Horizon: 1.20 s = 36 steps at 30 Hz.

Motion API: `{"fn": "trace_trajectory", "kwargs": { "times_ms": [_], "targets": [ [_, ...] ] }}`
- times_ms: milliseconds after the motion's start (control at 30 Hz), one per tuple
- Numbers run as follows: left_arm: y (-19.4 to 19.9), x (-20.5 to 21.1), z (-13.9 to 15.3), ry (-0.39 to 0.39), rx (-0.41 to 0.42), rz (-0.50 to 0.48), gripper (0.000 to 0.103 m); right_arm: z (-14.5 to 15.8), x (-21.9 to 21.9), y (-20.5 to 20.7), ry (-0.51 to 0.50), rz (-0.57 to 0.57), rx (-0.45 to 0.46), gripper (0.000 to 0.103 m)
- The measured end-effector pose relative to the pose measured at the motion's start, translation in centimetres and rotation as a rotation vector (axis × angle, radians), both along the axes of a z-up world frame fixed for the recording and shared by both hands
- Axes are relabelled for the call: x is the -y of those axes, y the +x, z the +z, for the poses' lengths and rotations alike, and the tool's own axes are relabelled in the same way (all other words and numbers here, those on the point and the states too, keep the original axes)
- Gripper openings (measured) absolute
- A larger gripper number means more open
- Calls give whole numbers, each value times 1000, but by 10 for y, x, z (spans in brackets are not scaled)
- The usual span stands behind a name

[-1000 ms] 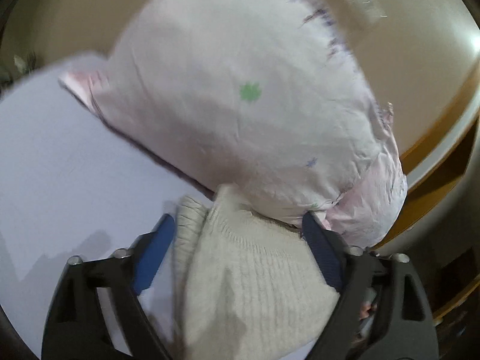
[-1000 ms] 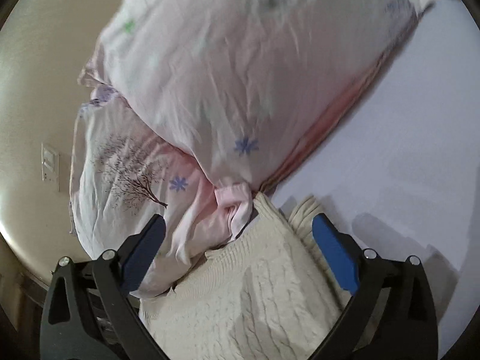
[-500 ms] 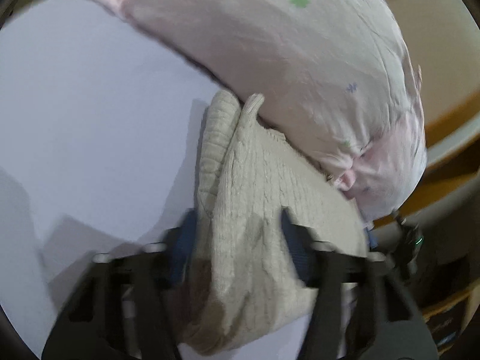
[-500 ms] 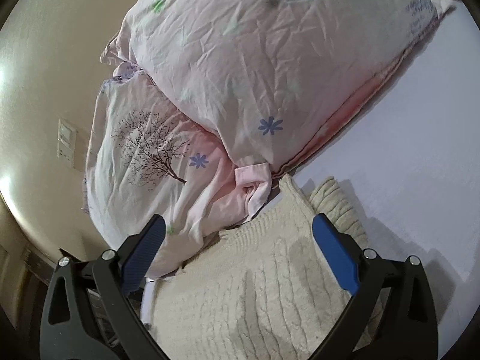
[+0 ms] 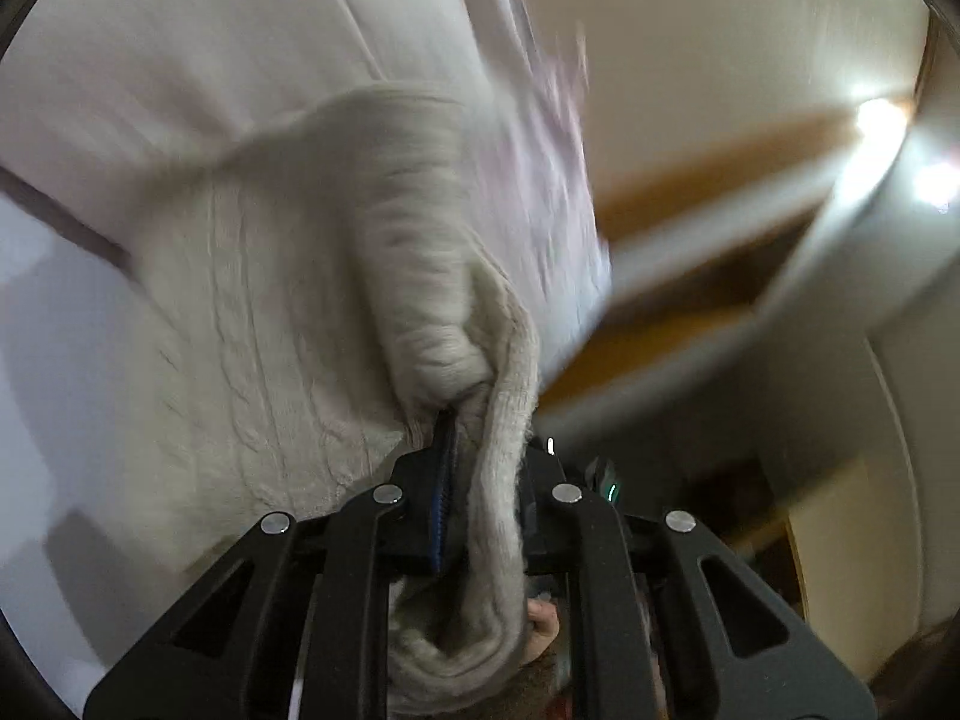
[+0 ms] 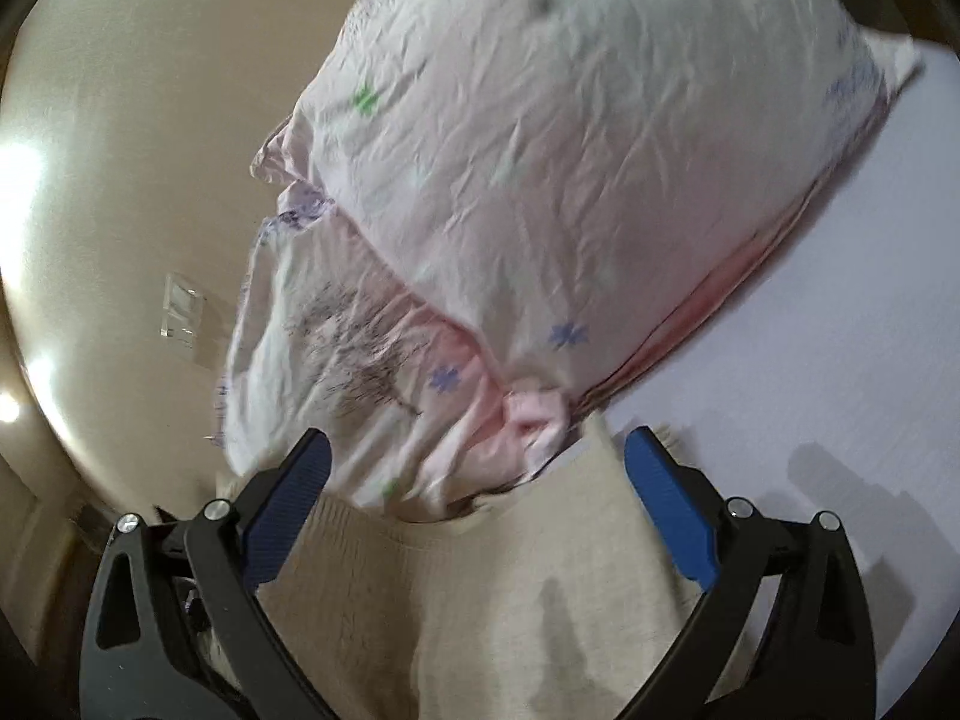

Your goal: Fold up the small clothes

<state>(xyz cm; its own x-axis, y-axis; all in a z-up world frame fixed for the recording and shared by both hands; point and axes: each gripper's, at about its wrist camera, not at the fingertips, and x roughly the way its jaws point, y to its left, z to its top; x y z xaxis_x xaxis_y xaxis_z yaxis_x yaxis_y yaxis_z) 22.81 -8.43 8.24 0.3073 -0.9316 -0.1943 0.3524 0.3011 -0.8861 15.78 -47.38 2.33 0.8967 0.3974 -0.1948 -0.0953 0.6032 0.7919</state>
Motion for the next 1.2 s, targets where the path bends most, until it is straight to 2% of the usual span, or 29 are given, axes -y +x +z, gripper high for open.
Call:
{"fn": "trace_trajectory", "kwargs": {
  "times_ms": [67, 100, 133, 167, 200, 233, 267, 300, 333, 367, 433, 467, 533, 600, 733, 800, 833, 900, 967, 1000, 1033, 1100, 1167, 1200],
  "targets": [
    [14, 65, -26, 52, -81, -127, 15, 1, 8, -1, -24, -18, -15, 99],
    [22, 94, -42, 59, -155, -193, 15, 1, 14, -2, -33, -25, -25, 99],
    [25, 109, -53, 40, -217, -230, 15, 0, 19, -3, -39, -29, -32, 99],
    [25, 115, -58, -25, -250, -263, 15, 0, 25, -4, -46, -34, -46, 99],
    [22, 111, -54, -106, -240, -293, 15, -1, 29, -4, -49, -32, -59, 99],
    [18, 101, -43, -112, -192, -274, 16, -1, 34, -4, -50, -25, -76, 99],
    [10, 79, -26, -85, -98, -207, 24, -2, 36, -3, -48, -16, -90, 99],
    [7, 64, -14, -50, -38, -147, 36, -5, 36, 1, -49, 12, -124, 100],
    [1, 47, -5, -1, 15, -76, 61, -8, 33, 6, -72, 43, -181, 100],
    [-6, 29, 3, 87, 61, 17, 70, -13, 29, 13, -104, 72, -236, 100],
    [-15, 5, 5, 278, 98, 118, 70, -23, 19, 24, -151, 104, -333, 100],
    [-18, -1, -2, 382, 79, 142, 71, -31, 12, 31, -164, 138, -381, 100],
    [-19, -4, -20, 476, 18, 127, 72, -40, 4, 39, -172, 182, -422, 100],
    [-20, -4, -38, 537, -33, 95, 72, -46, -4, 43, -188, 222, -441, 97],
    [-13, 12, -64, 557, -85, 54, 76, -53, -13, 47, -215, 253, -444, 83],
    [-22, 18, -70, 546, -91, 39, 77, -57, -16, 44, -237, 251, -438, 64],
    [-22, 20, -74, 526, -103, 27, 77, -56, -17, 43, -225, 250, -424, 59],
    [-21, 23, -81, 497, -101, 30, 68, -52, -17, 42, -212, 246, -394, 38],
    [-21, 17, -80, 482, -109, 17, 46, -47, -18, 38, -173, 269, -340, 33],
    [-22, 6, -76, 446, -107, 0, 43, -43, -19, 37, -159, 287, -315, 32],
    [-26, -7, -71, 430, -93, -12, 41, -40, -25, 36, -135, 329, -281, 32],
    [-38, -29, -52, 467, -10, 9, 41, -38, -44, 37, -97, 429, -235, 31],
    [-46, -49, -42, 533, 49, 54, 43, -36, -72, 40, -142, 502, -220, 33],
    [-48, -62, -43, 592, 56, 89, 45, -36, -93, 44, -218, 527, -243, 38]
  ]
}}
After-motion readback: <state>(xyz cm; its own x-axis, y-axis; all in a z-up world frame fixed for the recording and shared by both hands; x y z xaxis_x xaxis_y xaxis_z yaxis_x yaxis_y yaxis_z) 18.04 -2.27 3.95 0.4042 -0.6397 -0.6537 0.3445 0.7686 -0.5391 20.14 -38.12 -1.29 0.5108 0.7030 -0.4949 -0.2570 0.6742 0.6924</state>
